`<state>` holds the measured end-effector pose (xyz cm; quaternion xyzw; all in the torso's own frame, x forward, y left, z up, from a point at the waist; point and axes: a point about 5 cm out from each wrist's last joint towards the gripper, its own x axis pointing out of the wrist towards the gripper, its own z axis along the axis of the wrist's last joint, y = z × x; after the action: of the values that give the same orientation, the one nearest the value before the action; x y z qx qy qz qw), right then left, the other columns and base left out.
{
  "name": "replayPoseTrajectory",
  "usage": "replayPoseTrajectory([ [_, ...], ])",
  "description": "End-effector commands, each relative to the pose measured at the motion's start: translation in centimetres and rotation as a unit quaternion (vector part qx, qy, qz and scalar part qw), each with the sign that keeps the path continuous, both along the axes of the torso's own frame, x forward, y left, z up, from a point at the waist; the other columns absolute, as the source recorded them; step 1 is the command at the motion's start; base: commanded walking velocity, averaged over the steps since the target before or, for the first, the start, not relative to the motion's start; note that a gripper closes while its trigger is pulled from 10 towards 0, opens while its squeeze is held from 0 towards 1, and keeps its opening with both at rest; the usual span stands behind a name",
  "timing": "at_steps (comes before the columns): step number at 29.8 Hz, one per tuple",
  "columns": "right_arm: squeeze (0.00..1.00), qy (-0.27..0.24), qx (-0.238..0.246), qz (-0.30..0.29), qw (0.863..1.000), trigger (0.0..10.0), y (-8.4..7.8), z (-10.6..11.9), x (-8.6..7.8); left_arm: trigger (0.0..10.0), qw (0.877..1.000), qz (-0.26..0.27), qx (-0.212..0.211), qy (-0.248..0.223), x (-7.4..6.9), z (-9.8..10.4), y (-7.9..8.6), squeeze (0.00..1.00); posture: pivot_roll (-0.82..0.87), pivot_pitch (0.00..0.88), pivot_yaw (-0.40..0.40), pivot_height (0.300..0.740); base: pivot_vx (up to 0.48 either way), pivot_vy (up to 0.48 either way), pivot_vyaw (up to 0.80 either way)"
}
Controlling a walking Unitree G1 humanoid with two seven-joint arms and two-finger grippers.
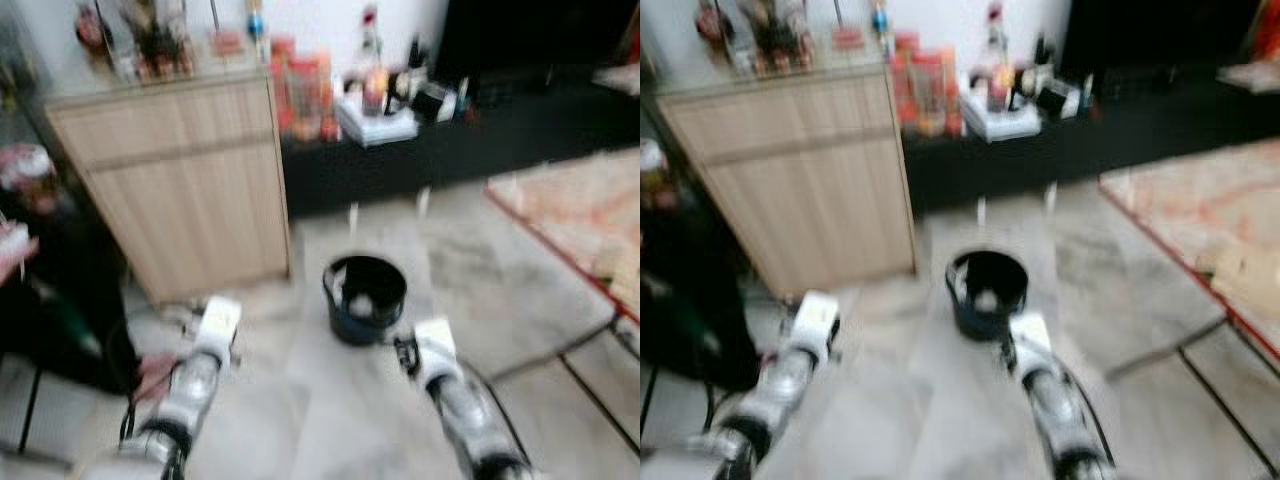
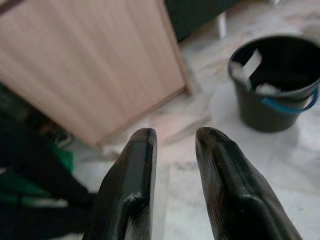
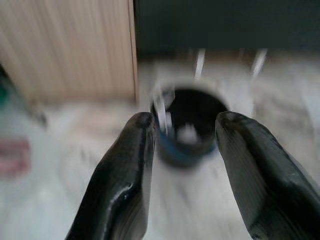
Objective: Picking trash to rubbish bin
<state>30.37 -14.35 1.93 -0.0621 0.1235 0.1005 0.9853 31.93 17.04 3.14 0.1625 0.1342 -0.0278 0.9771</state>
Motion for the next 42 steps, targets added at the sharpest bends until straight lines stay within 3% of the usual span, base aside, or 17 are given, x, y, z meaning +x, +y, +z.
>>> replayPoseTrajectory([
  [1, 0.00, -0.054, 0.012, -0.007, 0.998, 10.0, 0.2, 2.1, 1.4, 10.0, 0.999, -0.005, -0.013, -0.052, 1.5, 2.2, -0.6, 0.00, 0.15, 0.017, 0.013, 0.740, 0.000, 0.000, 0.00],
  [6, 0.00, -0.151, 0.037, -0.035, 0.987, 10.0, 0.7, 6.2, 3.5, 10.0, 0.992, -0.025, -0.046, -0.118, 3.1, 5.2, -2.4, 0.00, 0.14, 0.012, 0.011, 0.740, 0.000, 0.000, 0.00],
  [8, 0.00, -0.162, 0.038, -0.038, 0.985, 10.0, 0.8, 6.6, 3.6, 10.0, 0.991, -0.030, -0.047, -0.125, 3.2, 5.5, -2.6, 0.00, 0.14, 0.012, 0.011, 0.740, 0.000, 0.000, 0.00],
  [11, 0.00, -0.211, 0.055, -0.053, 0.974, 10.0, 1.1, 8.8, 4.3, 10.0, 0.984, -0.033, -0.074, -0.161, 4.3, 7.7, -3.8, 0.00, 0.14, 0.009, 0.008, 0.740, 0.000, 0.000, 0.00],
  [16, 0.00, -0.228, 0.064, -0.054, 0.970, 10.0, 1.3, 9.5, 4.4, 10.0, 0.978, -0.035, -0.092, -0.184, 5.0, 9.2, -4.7, 0.00, 0.15, 0.005, 0.006, 0.740, 0.000, 0.000, 0.00],
  [22, 0.00, -0.228, 0.066, -0.066, 0.969, 10.0, 0.9, 9.6, 4.4, 10.0, 0.976, -0.054, -0.088, -0.191, 4.9, 9.3, -5.1, 0.00, 0.14, 0.000, 0.017, 0.740, 0.000, 0.000, 0.00],
  [31, 0.00, -0.220, 0.066, -0.078, 0.970, 10.0, 0.7, 9.2, 4.2, 10.0, 0.976, -0.057, -0.091, -0.188, 4.9, 9.2, -4.9, 0.00, 0.15, 0.000, 0.030, 0.740, 0.000, 0.000, -0.70],
  [37, 0.00, -0.207, 0.051, -0.087, 0.973, 10.0, 0.1, 8.4, 3.9, 10.0, 0.981, -0.063, -0.069, -0.170, 3.9, 7.6, -3.3, 0.00, 0.15, 0.000, 0.038, 0.740, 0.000, 0.000, -0.78],
  [40, 0.00, -0.196, 0.038, -0.107, 0.974, 10.0, -1.3, 7.8, 3.6, 10.0, 0.983, -0.057, -0.056, -0.166, 3.8, 7.4, -2.1, 0.00, 0.16, 0.000, 0.038, 0.740, 0.000, 0.000, -0.78],
  [42, 0.00, -0.184, 0.013, -0.132, 0.974, 10.0, -3.3, 7.1, 3.2, 10.0, 0.984, -0.037, -0.054, -0.163, 3.7, 7.3, -0.6, 0.00, 0.16, 0.000, 0.039, 0.740, 0.000, 0.000, -0.78],
])
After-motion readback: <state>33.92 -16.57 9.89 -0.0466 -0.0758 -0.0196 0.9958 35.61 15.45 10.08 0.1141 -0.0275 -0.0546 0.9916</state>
